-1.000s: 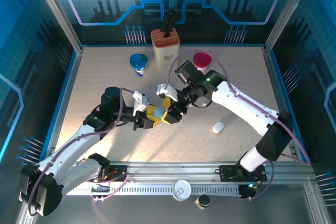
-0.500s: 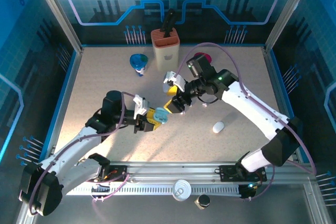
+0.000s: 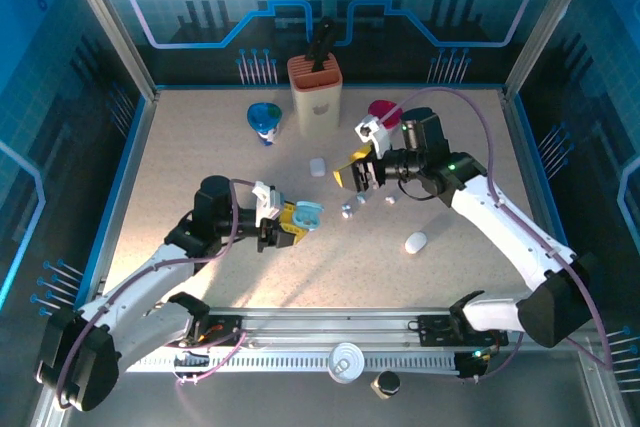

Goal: Insert the wireless bluetooth earbuds into the charging case

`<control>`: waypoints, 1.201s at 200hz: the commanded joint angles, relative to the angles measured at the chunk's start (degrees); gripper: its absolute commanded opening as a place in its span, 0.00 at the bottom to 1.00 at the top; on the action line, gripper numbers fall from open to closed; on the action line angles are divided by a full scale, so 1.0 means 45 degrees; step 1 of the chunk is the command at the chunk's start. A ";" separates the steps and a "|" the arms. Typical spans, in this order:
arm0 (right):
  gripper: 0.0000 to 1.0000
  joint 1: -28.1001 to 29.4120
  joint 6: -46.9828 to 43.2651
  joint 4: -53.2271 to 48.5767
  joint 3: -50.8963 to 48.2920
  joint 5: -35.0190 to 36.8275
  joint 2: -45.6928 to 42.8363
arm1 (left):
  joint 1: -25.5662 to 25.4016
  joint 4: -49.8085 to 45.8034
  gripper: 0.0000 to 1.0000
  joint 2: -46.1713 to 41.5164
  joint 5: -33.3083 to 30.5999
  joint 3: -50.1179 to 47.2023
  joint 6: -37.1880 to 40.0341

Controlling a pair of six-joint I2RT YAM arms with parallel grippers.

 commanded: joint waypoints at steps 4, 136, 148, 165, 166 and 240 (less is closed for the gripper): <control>0.72 -0.0337 0.1651 0.0210 -0.0411 0.0981 0.0113 | 0.0020 0.1225 0.31 0.0273 -0.0259 -0.0208 -0.0183; 0.79 0.1932 -0.0779 0.4428 -0.1907 -0.2407 0.0457 | 0.0026 0.1902 0.32 0.0643 -0.0611 -0.0146 -0.0524; 0.77 0.1881 -0.0604 0.4453 -0.1859 -0.1915 0.0529 | 0.0037 0.1841 0.32 0.0601 -0.0518 -0.0174 -0.0465; 0.73 0.1598 -0.0087 0.4195 -0.1683 -0.1371 0.0627 | 0.0028 0.1786 0.32 0.0484 -0.0524 -0.0216 -0.0371; 0.72 0.1570 -0.0073 0.4177 -0.1685 -0.1372 0.0627 | 0.0033 0.1780 0.32 0.0473 -0.0529 -0.0225 -0.0369; 0.76 0.1028 0.0131 0.4748 -0.2516 -0.1897 -0.0731 | 0.0129 0.2205 0.32 0.0544 -0.1048 -0.0506 -0.0408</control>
